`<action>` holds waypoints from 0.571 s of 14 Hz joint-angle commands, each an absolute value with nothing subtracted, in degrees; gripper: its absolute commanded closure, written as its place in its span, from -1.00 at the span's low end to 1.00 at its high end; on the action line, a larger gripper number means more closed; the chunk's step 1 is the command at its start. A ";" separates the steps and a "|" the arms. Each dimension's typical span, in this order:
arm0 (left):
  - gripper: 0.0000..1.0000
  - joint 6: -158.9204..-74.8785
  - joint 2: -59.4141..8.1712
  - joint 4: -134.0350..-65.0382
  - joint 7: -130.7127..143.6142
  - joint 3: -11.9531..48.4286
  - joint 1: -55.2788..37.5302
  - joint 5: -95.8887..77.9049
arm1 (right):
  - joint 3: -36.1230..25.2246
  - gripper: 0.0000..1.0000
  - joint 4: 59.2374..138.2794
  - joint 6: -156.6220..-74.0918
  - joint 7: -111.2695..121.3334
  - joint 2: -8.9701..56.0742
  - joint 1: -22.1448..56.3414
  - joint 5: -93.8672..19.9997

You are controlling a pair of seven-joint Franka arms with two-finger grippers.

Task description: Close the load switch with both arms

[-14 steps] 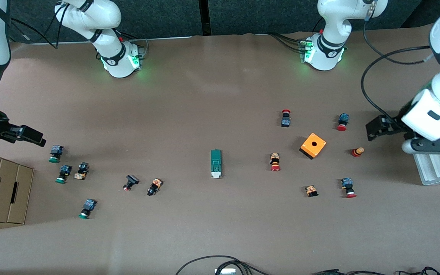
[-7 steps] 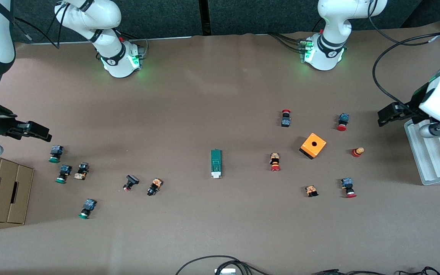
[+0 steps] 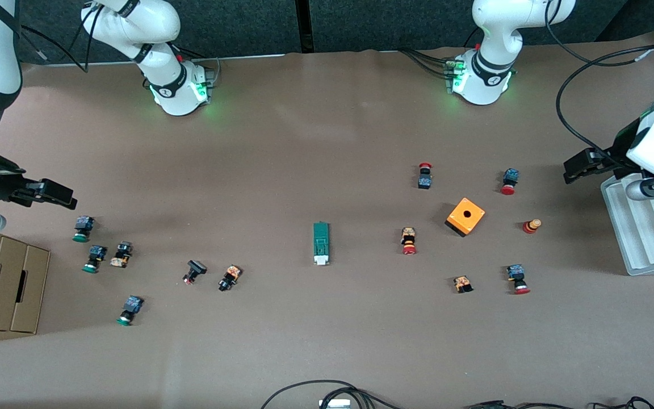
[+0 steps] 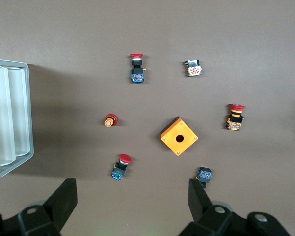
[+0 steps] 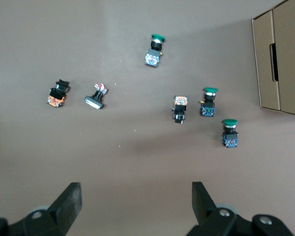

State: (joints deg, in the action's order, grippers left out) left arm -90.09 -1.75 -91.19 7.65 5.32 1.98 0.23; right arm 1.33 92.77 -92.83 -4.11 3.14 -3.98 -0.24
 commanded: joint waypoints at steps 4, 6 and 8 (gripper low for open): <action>-1.00 -90.09 -0.18 -92.55 8.61 5.71 2.37 0.09 | 0.88 -1.00 91.59 -90.70 -3.86 2.99 -3.52 -0.53; -1.00 -90.00 -0.18 -92.46 8.88 5.71 2.46 0.09 | 0.88 -1.00 91.41 -90.70 -3.87 2.99 -3.52 -0.53; -1.00 -90.00 -0.26 -92.20 8.88 5.63 2.46 0.17 | 0.88 -1.00 91.49 -90.70 -3.87 2.99 -3.52 -0.53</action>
